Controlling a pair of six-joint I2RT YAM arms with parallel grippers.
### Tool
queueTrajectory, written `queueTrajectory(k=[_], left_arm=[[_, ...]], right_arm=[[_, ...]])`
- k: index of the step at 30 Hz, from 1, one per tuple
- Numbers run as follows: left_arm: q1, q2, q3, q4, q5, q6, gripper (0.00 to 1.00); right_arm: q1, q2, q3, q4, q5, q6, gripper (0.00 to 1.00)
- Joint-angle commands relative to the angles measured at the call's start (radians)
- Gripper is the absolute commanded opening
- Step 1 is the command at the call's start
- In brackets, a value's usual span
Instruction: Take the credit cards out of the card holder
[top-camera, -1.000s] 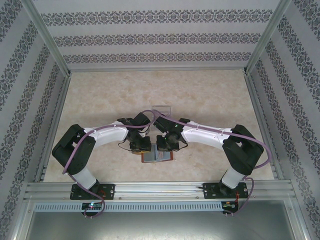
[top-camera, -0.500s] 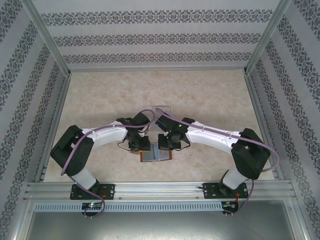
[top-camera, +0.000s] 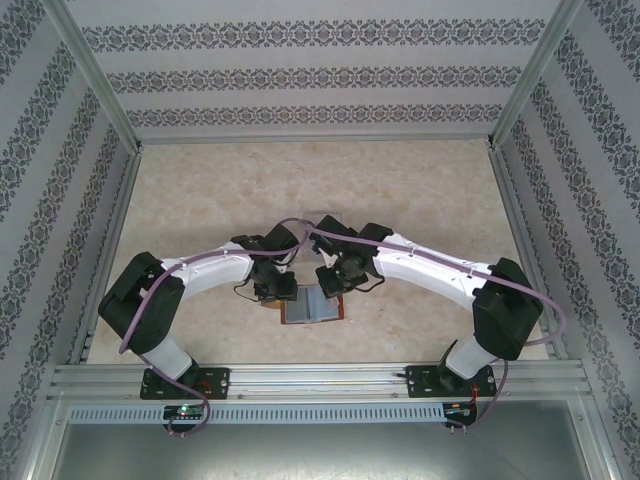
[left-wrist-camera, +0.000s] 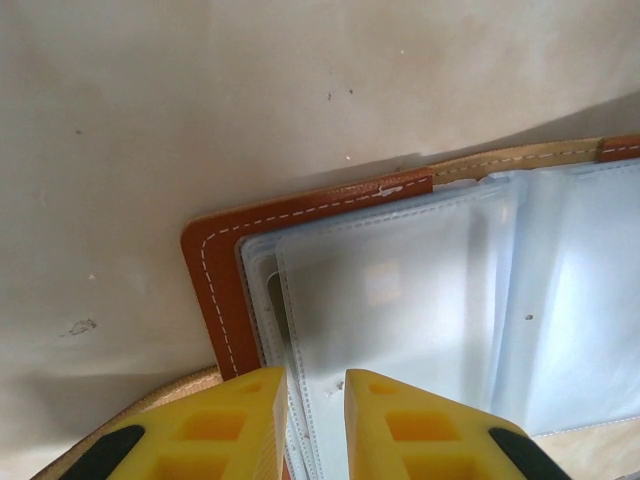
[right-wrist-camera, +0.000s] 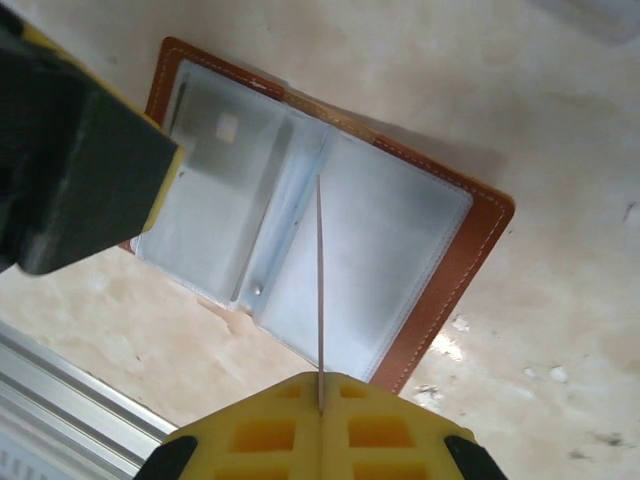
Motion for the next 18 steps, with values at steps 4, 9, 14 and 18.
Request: queueTrajectory(k=[4,9,14,18], left_arm=[[0.024,-0.032,-0.025,0.01,0.021,0.014,0.22],[0.038,-0.047,-0.05,0.02,0.031,0.011,0.22],[0.058,-0.082,-0.084,0.024,0.034,0.007,0.22],[0.075,-0.112,-0.111,0.019,0.034,0.003,0.22]], right_arm=[[-0.008,0.028,0.068,-0.094,0.035,-0.308,0.01],[-0.011,0.074,0.104,-0.133,0.046,-0.517,0.0],[-0.03,0.116,0.147,-0.162,0.063,-0.676,0.0],[-0.061,0.155,0.202,-0.186,0.055,-0.763,0.0]])
